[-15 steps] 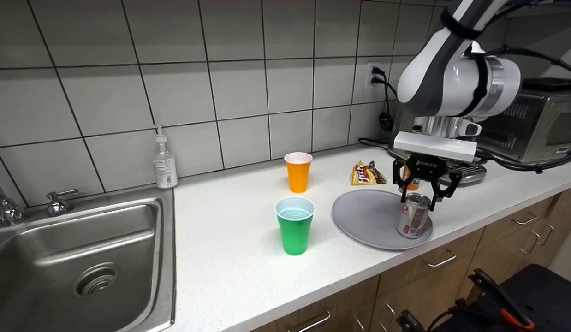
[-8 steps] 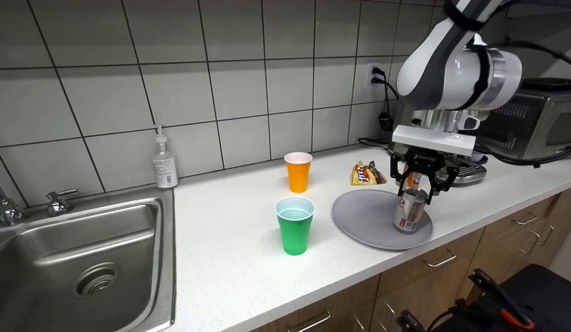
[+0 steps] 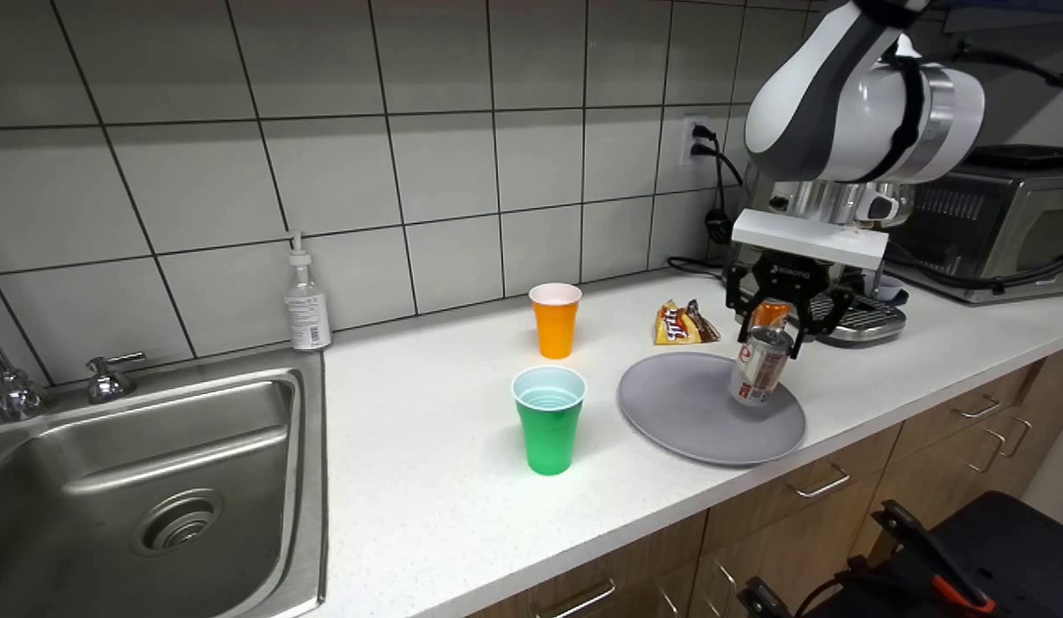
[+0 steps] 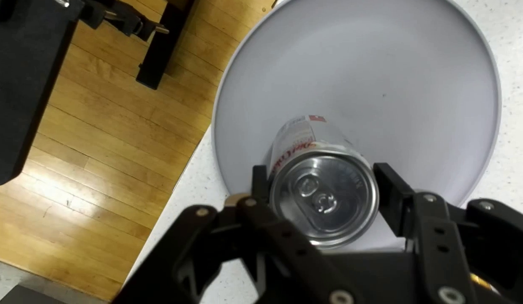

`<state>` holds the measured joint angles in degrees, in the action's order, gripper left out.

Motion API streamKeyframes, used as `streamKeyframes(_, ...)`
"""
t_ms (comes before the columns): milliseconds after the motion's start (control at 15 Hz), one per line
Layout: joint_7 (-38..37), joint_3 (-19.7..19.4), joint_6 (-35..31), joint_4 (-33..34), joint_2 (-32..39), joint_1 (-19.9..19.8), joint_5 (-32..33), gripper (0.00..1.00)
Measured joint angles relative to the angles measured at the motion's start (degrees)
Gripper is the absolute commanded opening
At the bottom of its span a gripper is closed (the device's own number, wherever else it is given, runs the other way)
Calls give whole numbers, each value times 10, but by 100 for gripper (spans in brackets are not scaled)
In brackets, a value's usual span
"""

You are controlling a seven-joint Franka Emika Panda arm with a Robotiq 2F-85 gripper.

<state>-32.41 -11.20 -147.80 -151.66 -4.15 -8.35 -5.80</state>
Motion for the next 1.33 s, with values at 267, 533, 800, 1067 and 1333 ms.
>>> streamKeyframes(267,0,-5,5,14,0,-19,0,38)
streamKeyframes(533,1,-19,22,41,3,-39,0,38)
streamKeyframes(800,1,-30,35,74,19,-50,0,38)
streamKeyframes(1067,1,-40,44,110,50,-54,-1,38)
streamKeyframes(1333,2,-52,50,154,96,-56,-6,38)
